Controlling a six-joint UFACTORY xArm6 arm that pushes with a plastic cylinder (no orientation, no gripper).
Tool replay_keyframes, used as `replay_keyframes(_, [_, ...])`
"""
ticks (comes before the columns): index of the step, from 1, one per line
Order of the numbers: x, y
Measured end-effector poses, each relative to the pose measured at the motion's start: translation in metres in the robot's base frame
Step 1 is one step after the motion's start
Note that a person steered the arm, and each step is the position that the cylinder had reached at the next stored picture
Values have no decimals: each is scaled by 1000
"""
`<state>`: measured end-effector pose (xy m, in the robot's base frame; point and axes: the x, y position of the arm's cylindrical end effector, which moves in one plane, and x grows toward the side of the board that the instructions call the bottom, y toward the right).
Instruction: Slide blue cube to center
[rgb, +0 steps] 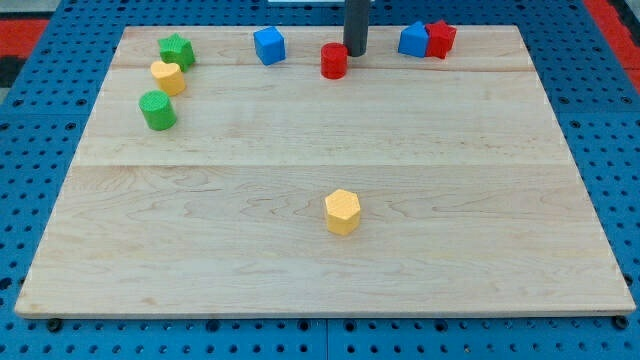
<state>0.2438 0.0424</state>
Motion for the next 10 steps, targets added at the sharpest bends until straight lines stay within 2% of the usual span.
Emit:
replay_keyframes(3, [-1, -4])
replay_keyframes(4, [-37, -24])
replay_keyframes(6, [-49, -145])
replay_keyframes(8, [14, -137])
replay_keyframes(9, [8, -157])
replay_keyframes(10, [-41, -152])
